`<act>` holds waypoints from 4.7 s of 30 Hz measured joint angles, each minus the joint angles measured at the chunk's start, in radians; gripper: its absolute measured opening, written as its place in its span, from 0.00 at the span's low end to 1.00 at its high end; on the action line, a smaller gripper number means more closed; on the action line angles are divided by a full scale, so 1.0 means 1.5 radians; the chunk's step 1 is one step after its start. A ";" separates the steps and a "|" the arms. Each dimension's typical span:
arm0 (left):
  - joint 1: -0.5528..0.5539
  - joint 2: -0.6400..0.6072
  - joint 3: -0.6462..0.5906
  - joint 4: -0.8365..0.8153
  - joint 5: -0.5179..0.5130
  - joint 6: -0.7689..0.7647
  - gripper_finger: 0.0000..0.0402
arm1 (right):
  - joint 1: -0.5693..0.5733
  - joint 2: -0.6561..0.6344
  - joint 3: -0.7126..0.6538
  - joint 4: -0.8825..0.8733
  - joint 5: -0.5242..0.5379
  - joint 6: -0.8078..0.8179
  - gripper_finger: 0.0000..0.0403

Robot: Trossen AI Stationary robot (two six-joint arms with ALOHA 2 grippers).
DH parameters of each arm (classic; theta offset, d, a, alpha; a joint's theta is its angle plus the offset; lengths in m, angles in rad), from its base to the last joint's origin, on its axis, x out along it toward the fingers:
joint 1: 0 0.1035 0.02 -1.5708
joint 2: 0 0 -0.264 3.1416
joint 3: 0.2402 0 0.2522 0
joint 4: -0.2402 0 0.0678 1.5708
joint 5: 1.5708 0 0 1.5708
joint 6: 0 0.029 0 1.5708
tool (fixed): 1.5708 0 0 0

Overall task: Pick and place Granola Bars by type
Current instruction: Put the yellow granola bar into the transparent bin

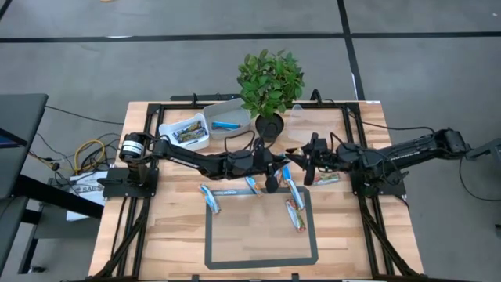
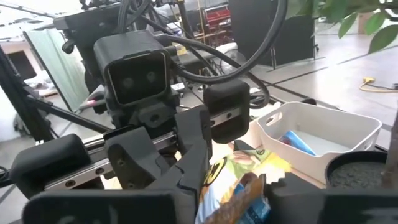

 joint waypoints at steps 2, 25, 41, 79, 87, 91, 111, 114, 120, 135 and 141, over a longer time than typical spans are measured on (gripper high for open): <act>0.000 0.000 0.000 -0.003 -0.005 0.000 0.11 | -0.005 0.000 0.000 -0.006 0.000 0.000 0.14; 0.035 0.000 0.000 -0.114 -0.043 0.002 0.61 | -0.124 -0.001 0.000 -0.156 0.168 -0.011 0.14; 0.046 -0.123 -0.068 -0.260 -0.019 0.103 0.53 | -0.326 0.004 0.000 -0.242 0.278 -0.023 0.15; 0.184 -0.347 -0.322 -0.210 -0.178 0.178 0.52 | -0.357 0.009 0.000 -0.347 0.077 0.079 0.57; 0.184 -0.347 -0.296 -0.296 -0.144 0.186 0.52 | -0.352 0.009 0.004 -0.350 -0.040 0.105 0.56; 0.189 -0.347 -0.254 -0.358 -0.106 0.188 0.52 | -0.353 0.008 0.028 -0.348 -0.077 0.096 0.56; 0.120 -0.346 -0.231 -0.466 0.124 0.365 0.52 | -0.292 0.008 0.079 -0.368 -0.241 -0.055 0.56; 0.084 -0.346 -0.231 -0.498 0.126 0.328 0.52 | -0.247 0.008 0.079 -0.367 -0.186 -0.060 0.56; 0.021 -0.333 -0.231 -0.537 0.114 0.353 0.52 | -0.156 0.008 0.079 -0.381 -0.135 -0.029 0.56; -0.012 -0.125 -0.166 -0.473 0.043 0.510 0.52 | -0.005 0.008 0.079 -0.378 -0.024 0.013 0.56; -0.011 -0.043 -0.073 -0.548 0.064 0.548 0.52 | 0.003 0.008 0.079 -0.377 -0.016 0.018 0.56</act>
